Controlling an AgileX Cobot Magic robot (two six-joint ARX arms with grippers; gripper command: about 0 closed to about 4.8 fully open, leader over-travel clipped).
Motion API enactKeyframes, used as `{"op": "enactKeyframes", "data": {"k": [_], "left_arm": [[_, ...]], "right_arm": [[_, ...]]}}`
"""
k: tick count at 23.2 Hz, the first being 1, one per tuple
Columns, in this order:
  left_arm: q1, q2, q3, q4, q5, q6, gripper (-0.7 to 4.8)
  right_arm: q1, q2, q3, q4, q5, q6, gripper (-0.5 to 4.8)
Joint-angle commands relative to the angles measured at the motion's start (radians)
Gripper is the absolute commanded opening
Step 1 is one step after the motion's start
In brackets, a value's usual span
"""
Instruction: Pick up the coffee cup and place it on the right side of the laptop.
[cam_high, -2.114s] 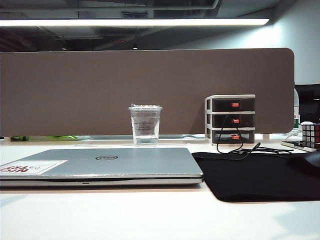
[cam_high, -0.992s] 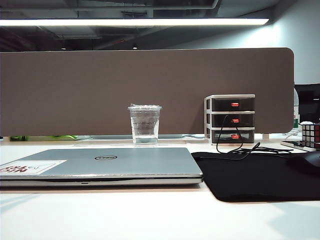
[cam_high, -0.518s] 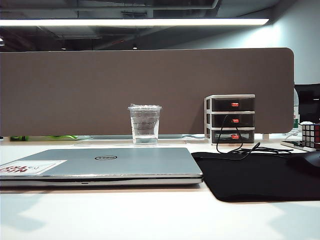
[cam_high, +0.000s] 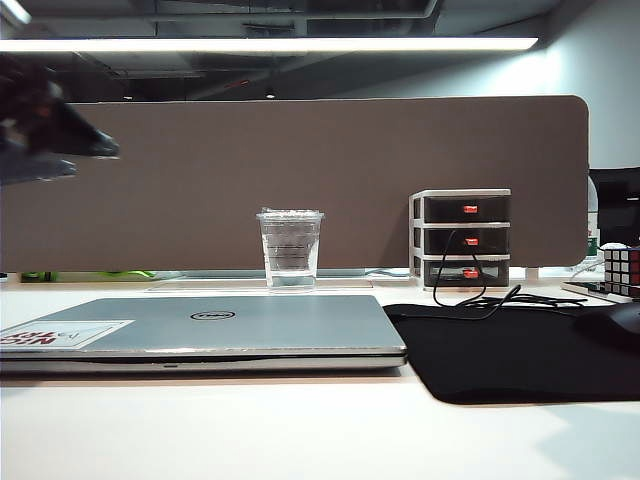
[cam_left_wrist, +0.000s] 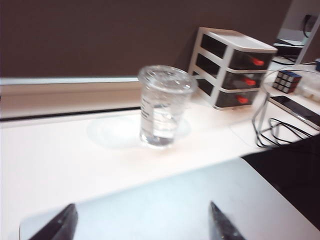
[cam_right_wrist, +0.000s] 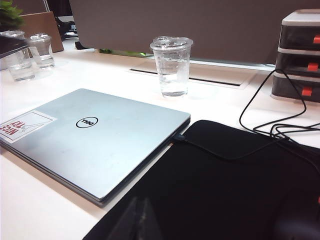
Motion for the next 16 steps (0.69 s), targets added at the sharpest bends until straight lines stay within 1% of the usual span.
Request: {"op": "enactKeyframes", "data": {"k": [1,4,5,7,9,10,11,12,13,14,15,16], "left_arm": [[-0.001,0.162,0.111,0.033,0.037,0.01,3.53],[-0.001,0.294,0.212,0.048,0.064,0.016,3.55],[-0.001,0.347,0.252,0.073,0.063,0.042,3.55],[-0.001,0.393,0.294,0.082,0.063,0.067,3.55],[-0.001,0.403,0.304,0.076,0.063,0.065,3.54],[-0.001,0.403,0.304,0.079,0.063,0.046,3.54],[-0.005,0.405,0.304,0.103,0.044,0.04,3.52],[-0.017,0.411,0.305,0.123,0.009,0.053,3.5],[-0.033,0.421,0.305,0.143,-0.007,0.146,3.5],[-0.033,0.428,0.305,0.161,0.013,0.22,3.5],[-0.036,0.443,0.306,0.204,0.065,0.301,3.5],[-0.036,0.459,0.309,0.251,0.113,0.33,3.52]], "right_arm": [[0.0,-0.002,-0.005,-0.023,-0.001,0.002,-0.01],[0.001,-0.002,-0.005,-0.024,-0.001,0.002,-0.01],[0.0,-0.002,-0.005,-0.023,-0.001,0.002,-0.01],[0.0,-0.002,-0.005,-0.023,-0.001,0.002,-0.01],[0.0,-0.002,-0.005,-0.023,-0.001,0.002,-0.01],[0.001,-0.002,-0.005,-0.023,-0.001,0.002,-0.01],[0.0,-0.002,-0.005,-0.023,-0.001,0.002,-0.01],[0.0,-0.002,-0.005,-0.023,-0.001,0.002,-0.01],[0.0,-0.002,-0.005,-0.023,-0.001,0.002,-0.01],[0.0,-0.002,-0.005,-0.023,-0.002,0.002,-0.01],[0.002,-0.002,-0.005,-0.023,-0.001,0.002,-0.01],[0.002,-0.002,-0.005,-0.023,-0.001,0.002,-0.01]]}}
